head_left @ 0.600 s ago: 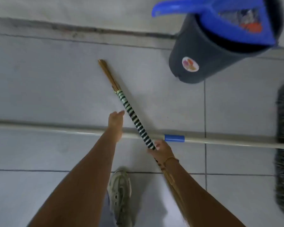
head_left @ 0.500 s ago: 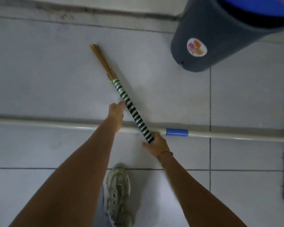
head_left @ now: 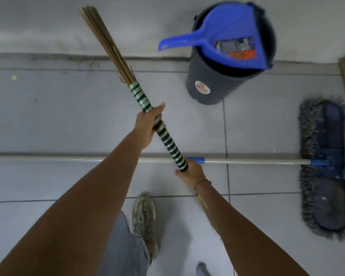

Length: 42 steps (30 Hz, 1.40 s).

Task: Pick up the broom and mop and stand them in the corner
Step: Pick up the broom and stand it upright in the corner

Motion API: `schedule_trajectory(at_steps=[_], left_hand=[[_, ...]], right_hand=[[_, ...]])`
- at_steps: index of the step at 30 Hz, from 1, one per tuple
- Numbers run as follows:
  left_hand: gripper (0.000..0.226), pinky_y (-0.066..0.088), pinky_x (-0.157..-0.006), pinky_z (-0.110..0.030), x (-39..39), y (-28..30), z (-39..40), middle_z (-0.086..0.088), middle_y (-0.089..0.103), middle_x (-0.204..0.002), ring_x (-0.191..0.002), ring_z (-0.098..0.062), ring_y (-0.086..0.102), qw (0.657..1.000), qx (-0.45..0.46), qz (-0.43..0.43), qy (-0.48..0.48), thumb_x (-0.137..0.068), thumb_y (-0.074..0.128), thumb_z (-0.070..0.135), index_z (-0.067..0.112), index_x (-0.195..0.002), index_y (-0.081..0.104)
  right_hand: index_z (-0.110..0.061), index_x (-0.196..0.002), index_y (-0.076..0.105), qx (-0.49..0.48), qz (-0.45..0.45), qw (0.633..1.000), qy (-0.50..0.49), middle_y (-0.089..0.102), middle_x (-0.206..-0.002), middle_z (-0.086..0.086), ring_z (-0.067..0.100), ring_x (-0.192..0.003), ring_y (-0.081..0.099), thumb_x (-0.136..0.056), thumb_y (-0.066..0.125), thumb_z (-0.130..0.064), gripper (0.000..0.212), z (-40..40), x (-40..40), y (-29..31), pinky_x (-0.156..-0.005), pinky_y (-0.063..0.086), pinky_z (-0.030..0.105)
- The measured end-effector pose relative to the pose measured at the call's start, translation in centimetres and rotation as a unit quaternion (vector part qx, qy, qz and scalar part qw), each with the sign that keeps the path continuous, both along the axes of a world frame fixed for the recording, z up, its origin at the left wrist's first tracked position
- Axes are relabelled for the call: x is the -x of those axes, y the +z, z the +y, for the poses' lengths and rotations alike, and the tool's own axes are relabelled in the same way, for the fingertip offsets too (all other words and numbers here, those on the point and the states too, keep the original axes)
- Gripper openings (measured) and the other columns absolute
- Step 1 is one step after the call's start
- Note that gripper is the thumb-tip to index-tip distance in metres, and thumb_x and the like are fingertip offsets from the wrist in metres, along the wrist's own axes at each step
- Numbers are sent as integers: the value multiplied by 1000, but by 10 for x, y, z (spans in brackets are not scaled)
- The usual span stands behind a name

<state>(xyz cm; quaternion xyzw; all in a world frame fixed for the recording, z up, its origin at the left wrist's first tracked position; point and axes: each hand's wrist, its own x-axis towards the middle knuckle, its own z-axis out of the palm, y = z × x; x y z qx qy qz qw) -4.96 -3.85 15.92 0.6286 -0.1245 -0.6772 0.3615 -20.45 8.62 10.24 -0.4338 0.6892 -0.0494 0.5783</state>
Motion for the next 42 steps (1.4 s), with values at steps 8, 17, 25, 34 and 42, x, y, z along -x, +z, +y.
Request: schedule_trajectory(at_steps=[8, 17, 25, 34, 42], left_hand=[[35, 49, -50, -27, 87, 234, 0, 0, 45, -42, -40, -15, 44, 982, 178, 50, -35, -84, 66, 12, 13, -55, 47], [42, 44, -47, -24, 238, 448, 91, 4, 45, -39, -37, -12, 40, 936, 304, 64, -163, -82, 66, 8, 19, -46, 46], [44, 44, -48, -24, 398, 555, 194, 3, 45, -38, -38, -13, 40, 879, 352, 93, -307, -83, 67, 8, 17, -45, 47], [39, 45, -52, -28, 556, 617, 229, 7, 47, -39, -37, -9, 43, 804, 387, 100, -441, -81, 69, 16, 18, -48, 48], [40, 47, -50, -25, 694, 635, 210, 8, 49, -37, -36, -10, 46, 784, 414, 114, -448, -80, 68, 19, 19, -45, 48]], right_hand=[[-22, -58, 56, 73, -28, 988, -135, 60, -64, 2, 17, -62, 54, -70, 75, -27, 23, -19, 58, 204, -67, 50, 31], [-17, -60, 55, 156, -37, 957, -242, 60, -61, 1, 13, -56, 54, -77, 73, -26, 26, 59, 170, 393, -60, 48, 22], [-15, -49, 50, 195, -25, 903, -382, 52, -52, 2, 14, -51, 47, -75, 70, -5, 35, 164, 294, 486, -54, 40, 24], [-12, -53, 53, 235, -36, 827, -509, 54, -55, 6, 21, -55, 48, -73, 71, -7, 28, 189, 419, 535, -62, 43, 34], [-8, -73, 57, 241, 6, 787, -567, 53, -66, 6, 20, -65, 46, -74, 71, -19, 19, 186, 551, 564, -67, 37, 33]])
